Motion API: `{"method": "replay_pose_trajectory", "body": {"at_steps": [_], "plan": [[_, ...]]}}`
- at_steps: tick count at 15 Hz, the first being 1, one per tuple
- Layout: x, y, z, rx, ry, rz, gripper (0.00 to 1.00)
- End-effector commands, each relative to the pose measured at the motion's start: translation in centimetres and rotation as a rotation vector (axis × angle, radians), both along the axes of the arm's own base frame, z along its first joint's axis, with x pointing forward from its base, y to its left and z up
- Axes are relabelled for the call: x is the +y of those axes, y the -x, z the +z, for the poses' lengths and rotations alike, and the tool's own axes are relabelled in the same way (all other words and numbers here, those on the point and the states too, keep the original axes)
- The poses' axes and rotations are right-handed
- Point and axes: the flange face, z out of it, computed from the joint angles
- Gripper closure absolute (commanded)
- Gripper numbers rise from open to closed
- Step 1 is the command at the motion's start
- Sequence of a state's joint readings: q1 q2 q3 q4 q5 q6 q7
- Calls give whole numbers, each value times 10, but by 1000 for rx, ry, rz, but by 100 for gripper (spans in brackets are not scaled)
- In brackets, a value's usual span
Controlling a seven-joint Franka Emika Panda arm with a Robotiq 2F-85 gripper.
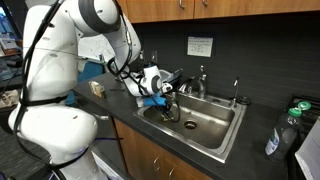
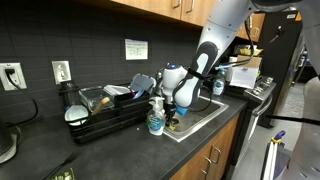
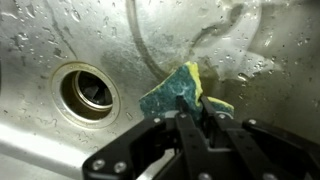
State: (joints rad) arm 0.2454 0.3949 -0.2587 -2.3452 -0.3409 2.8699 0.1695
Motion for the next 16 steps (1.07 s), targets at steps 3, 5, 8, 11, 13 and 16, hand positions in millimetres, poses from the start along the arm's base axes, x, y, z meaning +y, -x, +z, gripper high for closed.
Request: {"method": "replay_pose_trajectory", "body": {"at_steps": [3,5,8,11,13,16], "plan": [[-4,17,25,5,38,-30,96],[-2,23,31,4,43,-38,96],[3,37,38,-2,50,-46,96],[6,51,44,-14,63,-64,96],[3,58,48,-23,66,-89,96],[-3,65,55,-39,73,-126,96]]}}
